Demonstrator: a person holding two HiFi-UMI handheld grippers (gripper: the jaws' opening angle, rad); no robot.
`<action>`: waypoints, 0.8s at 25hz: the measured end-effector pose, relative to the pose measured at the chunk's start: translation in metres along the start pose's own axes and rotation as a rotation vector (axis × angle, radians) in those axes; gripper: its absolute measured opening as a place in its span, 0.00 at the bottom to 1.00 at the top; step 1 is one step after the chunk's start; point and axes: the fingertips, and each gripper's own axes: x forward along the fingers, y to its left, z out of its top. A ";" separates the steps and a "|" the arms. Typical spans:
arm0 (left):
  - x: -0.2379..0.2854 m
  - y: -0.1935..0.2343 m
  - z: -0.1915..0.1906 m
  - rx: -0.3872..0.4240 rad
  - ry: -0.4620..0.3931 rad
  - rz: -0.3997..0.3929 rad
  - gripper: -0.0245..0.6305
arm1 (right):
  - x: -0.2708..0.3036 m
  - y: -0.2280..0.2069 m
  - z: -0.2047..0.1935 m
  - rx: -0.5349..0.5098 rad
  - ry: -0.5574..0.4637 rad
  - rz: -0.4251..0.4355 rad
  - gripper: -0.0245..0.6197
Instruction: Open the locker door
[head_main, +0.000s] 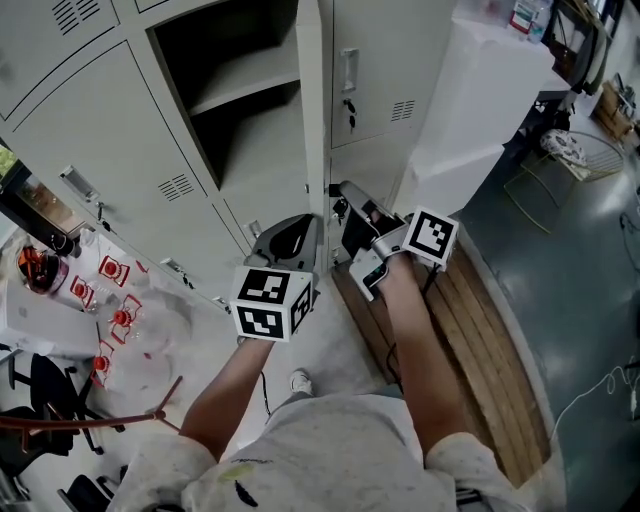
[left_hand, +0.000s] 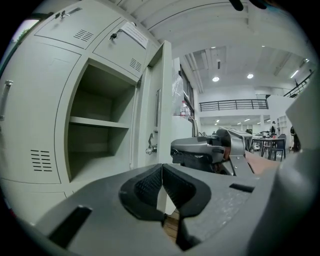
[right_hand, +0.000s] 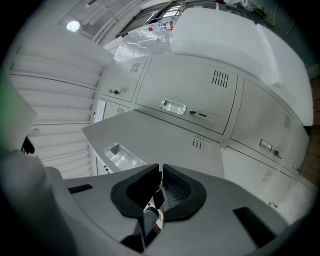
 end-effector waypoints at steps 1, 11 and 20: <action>0.002 -0.004 0.001 0.002 -0.001 -0.003 0.05 | -0.002 -0.001 0.003 0.000 -0.001 -0.001 0.08; 0.024 -0.039 0.003 0.019 0.003 -0.034 0.05 | -0.025 -0.014 0.036 0.016 -0.029 -0.011 0.08; 0.041 -0.063 0.007 0.037 0.001 -0.034 0.05 | -0.036 -0.025 0.058 0.025 -0.033 -0.011 0.08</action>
